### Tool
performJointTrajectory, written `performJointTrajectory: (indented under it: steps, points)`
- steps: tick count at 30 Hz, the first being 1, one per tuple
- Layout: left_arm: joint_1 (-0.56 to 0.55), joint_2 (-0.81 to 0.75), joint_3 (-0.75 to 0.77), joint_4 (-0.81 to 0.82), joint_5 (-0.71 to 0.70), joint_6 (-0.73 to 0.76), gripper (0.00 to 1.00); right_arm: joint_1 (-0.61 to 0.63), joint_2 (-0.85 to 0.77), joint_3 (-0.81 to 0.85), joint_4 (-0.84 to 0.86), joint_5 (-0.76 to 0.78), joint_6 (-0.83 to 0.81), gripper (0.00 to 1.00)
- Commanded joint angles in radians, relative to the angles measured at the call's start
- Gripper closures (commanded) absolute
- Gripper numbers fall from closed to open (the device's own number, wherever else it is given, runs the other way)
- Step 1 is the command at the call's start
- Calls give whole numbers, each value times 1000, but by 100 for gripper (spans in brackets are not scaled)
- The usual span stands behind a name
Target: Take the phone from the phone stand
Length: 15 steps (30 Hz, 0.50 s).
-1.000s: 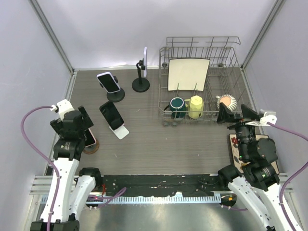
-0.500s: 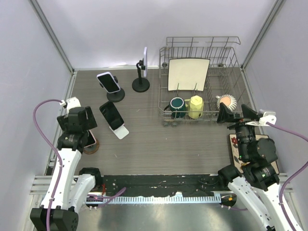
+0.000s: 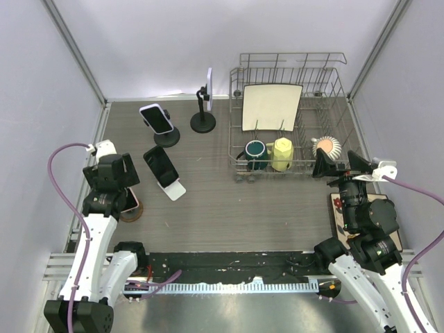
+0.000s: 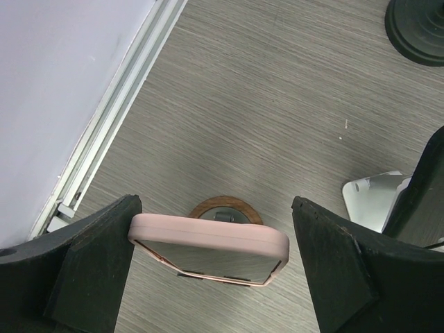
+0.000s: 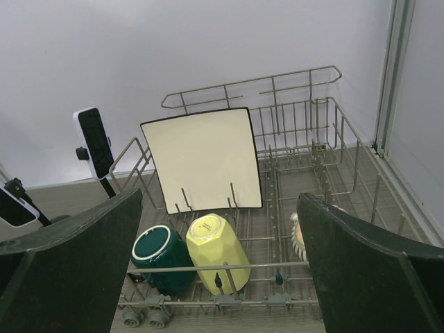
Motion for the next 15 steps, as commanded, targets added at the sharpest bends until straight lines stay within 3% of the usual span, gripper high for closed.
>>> performJointTrajectory:
  steps: [1, 15]
  points:
    - [5, -19, 41, 2, 46, -3, 8, 4, 2, 0, 48, 12, -4, 1]
    - [5, -77, 59, -41, 104, -17, 22, 4, 20, 12, 52, -2, 8, 1]
